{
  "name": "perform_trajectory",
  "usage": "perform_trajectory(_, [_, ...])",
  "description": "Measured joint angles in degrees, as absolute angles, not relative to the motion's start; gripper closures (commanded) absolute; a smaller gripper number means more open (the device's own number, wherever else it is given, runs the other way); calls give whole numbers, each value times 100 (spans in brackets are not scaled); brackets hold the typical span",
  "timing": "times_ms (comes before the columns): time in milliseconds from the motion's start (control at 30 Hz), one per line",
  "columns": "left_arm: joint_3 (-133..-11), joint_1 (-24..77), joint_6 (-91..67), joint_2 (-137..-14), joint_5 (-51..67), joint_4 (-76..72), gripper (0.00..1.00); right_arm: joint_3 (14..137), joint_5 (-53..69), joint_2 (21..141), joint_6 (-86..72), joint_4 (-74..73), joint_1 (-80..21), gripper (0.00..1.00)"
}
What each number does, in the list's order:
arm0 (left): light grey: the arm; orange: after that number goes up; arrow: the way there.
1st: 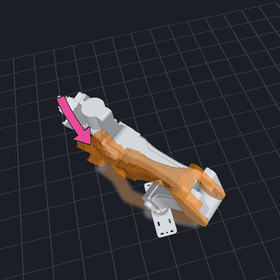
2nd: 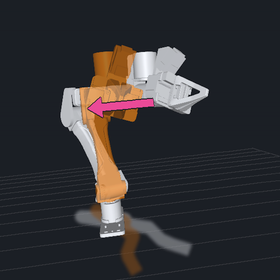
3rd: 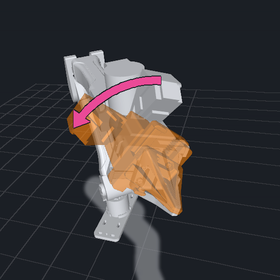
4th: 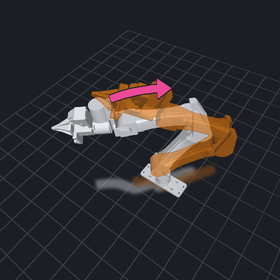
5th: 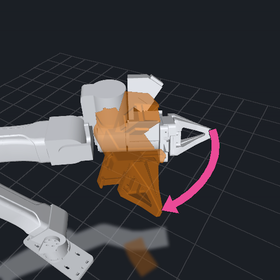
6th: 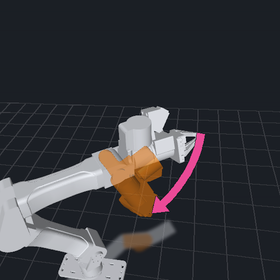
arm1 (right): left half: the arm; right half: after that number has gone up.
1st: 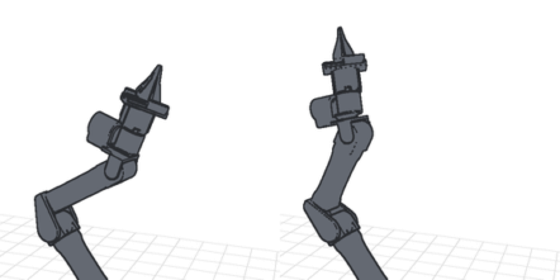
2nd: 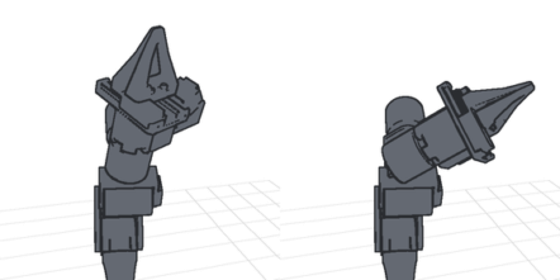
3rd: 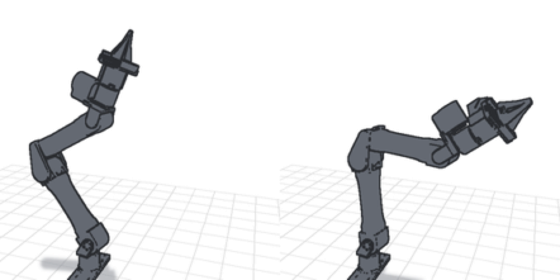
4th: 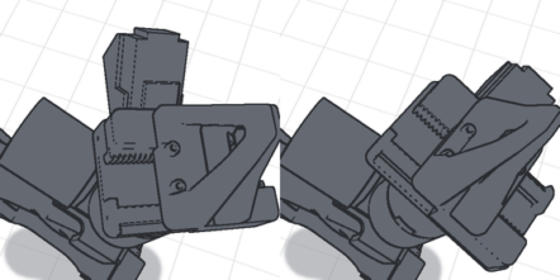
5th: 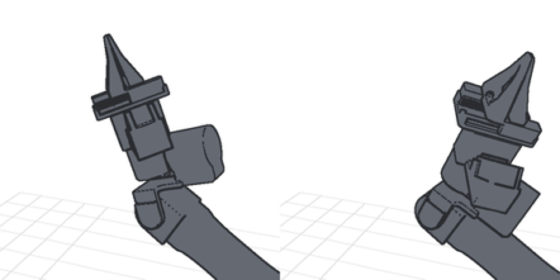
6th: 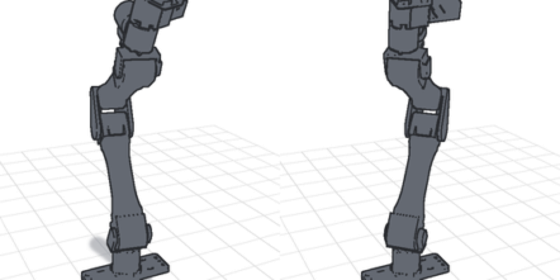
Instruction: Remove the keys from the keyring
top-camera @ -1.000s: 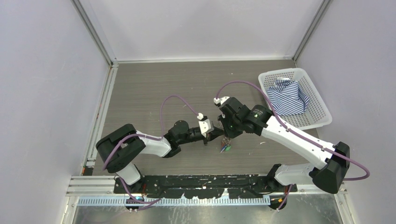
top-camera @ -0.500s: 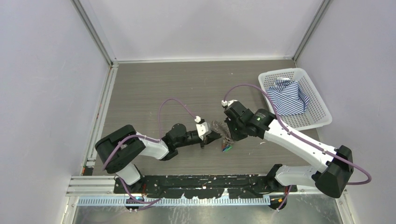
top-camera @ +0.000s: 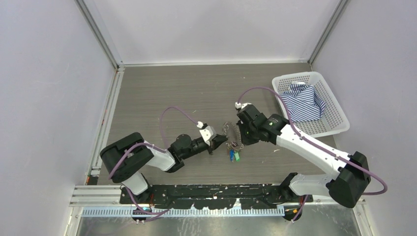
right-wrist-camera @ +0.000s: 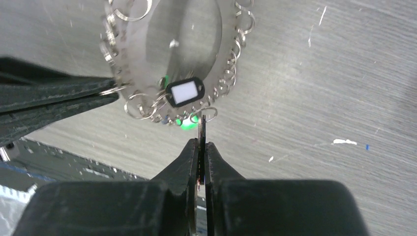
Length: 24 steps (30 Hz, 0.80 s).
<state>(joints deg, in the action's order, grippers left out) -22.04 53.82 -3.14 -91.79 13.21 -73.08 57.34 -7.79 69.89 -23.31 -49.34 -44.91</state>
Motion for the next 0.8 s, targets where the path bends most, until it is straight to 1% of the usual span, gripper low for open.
perform_trajectory(67, [-2110,5374,-421,-9146,969,-7244,100,5688,-746,7030,-2368,-4694,-4226,99])
perform_trajectory(167, [-2084,5334,-611,-8827,283,-6702,100,5527,-701,7072,-2473,-4211,-3776,99])
perform_trajectory(333, [-2410,5170,-803,-7856,-952,-4847,100,5196,-611,7369,-2722,-3192,-3122,99])
perform_trajectory(533, [-2794,4794,-947,-7459,-1820,-3063,100,5054,-613,8200,-2936,-2226,-2659,98])
perform_trajectory(733, [-3011,4718,-1138,-7461,-2115,-1726,99,4923,-582,8630,-3116,-1581,-2604,89])
perform_trajectory(767, [-3065,4718,-1164,-7461,-2152,-1546,95,4877,-578,8646,-3144,-1514,-2604,85])
perform_trajectory(800, [-3127,4718,-1188,-7459,-2191,-1369,87,4818,-567,8661,-3170,-1441,-2606,80])
